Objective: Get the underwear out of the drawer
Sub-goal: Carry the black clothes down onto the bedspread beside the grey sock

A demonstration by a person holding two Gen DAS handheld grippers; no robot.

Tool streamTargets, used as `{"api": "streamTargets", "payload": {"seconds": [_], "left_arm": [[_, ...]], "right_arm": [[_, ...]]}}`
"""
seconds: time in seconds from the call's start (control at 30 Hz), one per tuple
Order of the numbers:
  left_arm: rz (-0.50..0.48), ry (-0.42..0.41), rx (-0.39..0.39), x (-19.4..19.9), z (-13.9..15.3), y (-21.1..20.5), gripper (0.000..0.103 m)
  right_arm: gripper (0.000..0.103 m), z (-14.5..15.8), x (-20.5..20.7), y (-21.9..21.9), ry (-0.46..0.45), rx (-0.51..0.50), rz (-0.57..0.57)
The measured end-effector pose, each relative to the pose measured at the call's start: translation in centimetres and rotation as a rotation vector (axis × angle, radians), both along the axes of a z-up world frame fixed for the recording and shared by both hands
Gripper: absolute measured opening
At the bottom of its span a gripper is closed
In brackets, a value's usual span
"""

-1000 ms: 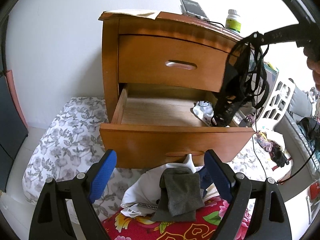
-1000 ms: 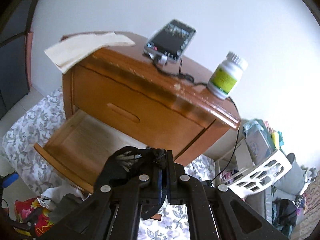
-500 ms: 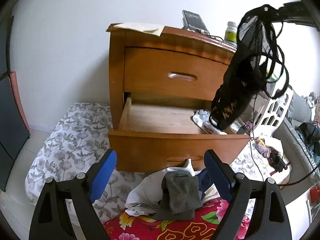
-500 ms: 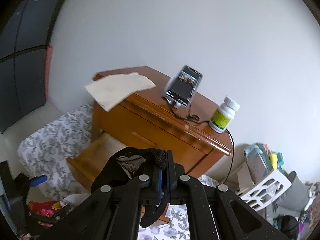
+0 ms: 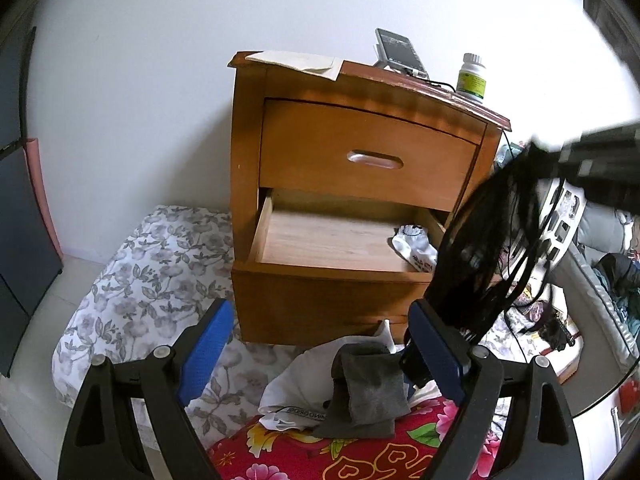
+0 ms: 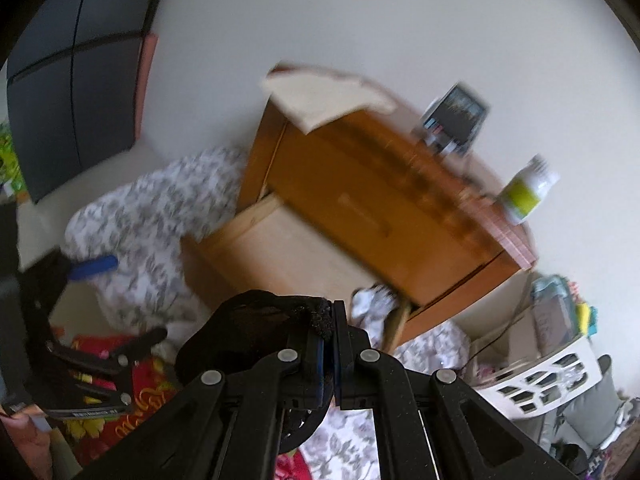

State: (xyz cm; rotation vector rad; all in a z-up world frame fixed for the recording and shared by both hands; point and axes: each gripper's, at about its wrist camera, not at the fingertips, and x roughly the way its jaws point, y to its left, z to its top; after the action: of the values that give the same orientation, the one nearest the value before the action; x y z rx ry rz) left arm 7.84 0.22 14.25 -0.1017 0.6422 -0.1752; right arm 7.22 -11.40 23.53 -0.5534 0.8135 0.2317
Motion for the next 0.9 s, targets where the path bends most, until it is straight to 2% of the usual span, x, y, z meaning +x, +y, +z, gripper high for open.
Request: {"api": "streamTargets", "payload": {"seconds": [0.4, 0.9], "left_arm": [[0.001, 0.045, 0.008, 0.9, -1.6, 0.0, 0.09], [-0.005, 0.072, 0.011, 1.4, -2.4, 0.2, 0.09]], "right_arm": [[0.003, -10.2, 3.3, 0.6, 0.203, 0.021, -0.02], [0.003, -16.8, 5.8, 0.9, 0.332, 0.003, -0.085]]}}
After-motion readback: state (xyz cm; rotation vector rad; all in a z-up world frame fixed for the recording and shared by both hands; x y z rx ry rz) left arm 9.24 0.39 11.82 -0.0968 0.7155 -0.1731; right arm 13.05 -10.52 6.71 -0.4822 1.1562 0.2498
